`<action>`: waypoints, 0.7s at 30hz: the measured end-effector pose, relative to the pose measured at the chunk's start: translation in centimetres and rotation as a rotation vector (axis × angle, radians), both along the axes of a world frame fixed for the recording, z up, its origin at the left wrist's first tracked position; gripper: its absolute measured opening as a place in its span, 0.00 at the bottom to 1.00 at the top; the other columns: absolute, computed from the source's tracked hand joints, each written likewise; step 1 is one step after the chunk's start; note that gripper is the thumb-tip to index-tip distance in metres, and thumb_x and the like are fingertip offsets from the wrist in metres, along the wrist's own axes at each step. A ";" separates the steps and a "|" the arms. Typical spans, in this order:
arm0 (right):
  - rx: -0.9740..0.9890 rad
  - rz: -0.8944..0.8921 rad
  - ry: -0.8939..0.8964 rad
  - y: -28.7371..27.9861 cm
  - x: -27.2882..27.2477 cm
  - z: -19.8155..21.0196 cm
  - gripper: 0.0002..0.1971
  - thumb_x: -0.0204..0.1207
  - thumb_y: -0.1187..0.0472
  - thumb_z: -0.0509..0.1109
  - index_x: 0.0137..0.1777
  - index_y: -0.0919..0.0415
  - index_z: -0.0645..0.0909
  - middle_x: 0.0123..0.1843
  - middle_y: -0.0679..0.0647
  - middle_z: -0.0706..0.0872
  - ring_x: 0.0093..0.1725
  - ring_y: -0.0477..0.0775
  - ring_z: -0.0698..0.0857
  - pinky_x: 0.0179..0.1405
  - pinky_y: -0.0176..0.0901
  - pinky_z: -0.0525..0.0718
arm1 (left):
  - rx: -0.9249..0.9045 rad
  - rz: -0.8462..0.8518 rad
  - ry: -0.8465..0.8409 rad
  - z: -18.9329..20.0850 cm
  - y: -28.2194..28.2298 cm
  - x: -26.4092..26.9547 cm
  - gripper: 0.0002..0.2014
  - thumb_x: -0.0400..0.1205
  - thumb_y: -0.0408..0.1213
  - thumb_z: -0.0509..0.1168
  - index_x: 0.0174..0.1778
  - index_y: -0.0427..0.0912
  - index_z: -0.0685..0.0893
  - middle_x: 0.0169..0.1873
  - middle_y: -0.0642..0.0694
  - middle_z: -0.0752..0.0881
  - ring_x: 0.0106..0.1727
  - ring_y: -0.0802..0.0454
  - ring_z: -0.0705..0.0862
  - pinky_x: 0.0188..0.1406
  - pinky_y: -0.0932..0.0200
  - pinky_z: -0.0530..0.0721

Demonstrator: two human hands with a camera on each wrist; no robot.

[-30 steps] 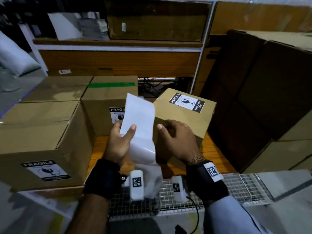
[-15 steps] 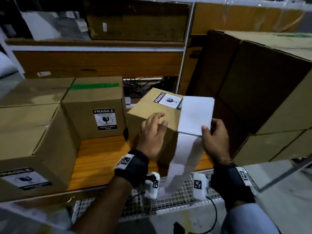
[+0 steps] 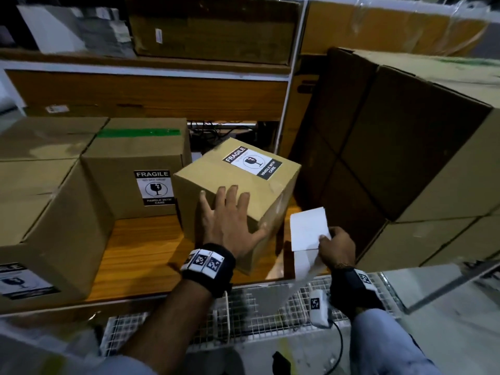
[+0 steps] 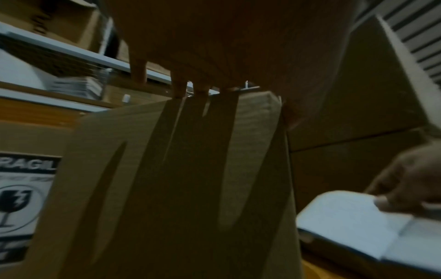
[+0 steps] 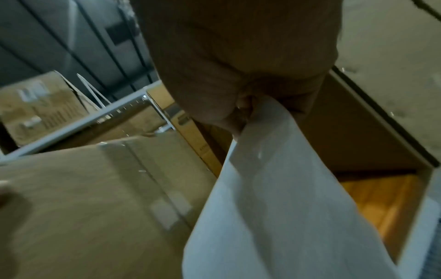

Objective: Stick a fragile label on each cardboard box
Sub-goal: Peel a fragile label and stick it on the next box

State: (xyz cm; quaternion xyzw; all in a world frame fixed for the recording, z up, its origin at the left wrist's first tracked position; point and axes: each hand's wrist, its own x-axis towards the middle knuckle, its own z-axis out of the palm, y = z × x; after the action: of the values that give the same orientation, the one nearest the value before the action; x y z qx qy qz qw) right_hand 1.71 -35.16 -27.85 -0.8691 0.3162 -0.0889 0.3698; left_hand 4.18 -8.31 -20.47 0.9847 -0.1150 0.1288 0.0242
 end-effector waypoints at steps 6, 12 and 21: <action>0.156 -0.080 0.073 0.0 3.5 -4.0 0.24 0.82 0.67 0.72 0.77 0.69 0.73 0.72 0.73 0.83 0.71 0.74 0.82 0.69 0.55 0.78 | -0.143 0.054 0.025 0.4 4.9 -1.0 0.41 0.75 0.67 0.61 0.82 0.50 0.64 0.88 0.45 0.60 0.89 0.43 0.54 0.84 0.27 0.58; 0.157 0.042 0.173 -0.5 7.2 -7.7 0.19 0.78 0.71 0.71 0.69 0.67 0.81 0.71 0.66 0.85 0.72 0.71 0.83 0.72 0.51 0.78 | -0.286 0.076 0.054 0.7 7.3 -1.6 0.43 0.66 0.59 0.66 0.79 0.50 0.67 0.86 0.52 0.64 0.90 0.50 0.53 0.87 0.30 0.47; -0.310 0.394 0.417 -1.2 10.4 -10.3 0.18 0.81 0.53 0.72 0.66 0.60 0.81 0.69 0.66 0.84 0.68 0.69 0.84 0.65 0.55 0.83 | -0.390 0.026 0.229 1.1 9.1 -1.9 0.45 0.69 0.69 0.61 0.84 0.64 0.58 0.90 0.57 0.49 0.90 0.54 0.40 0.84 0.24 0.39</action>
State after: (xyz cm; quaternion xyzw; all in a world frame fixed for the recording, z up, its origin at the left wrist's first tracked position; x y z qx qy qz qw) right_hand 12.07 -36.39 -38.17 -0.9591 0.1934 0.1173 0.1703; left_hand 2.25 0.77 -19.38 0.9710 -0.0719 0.0363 0.2252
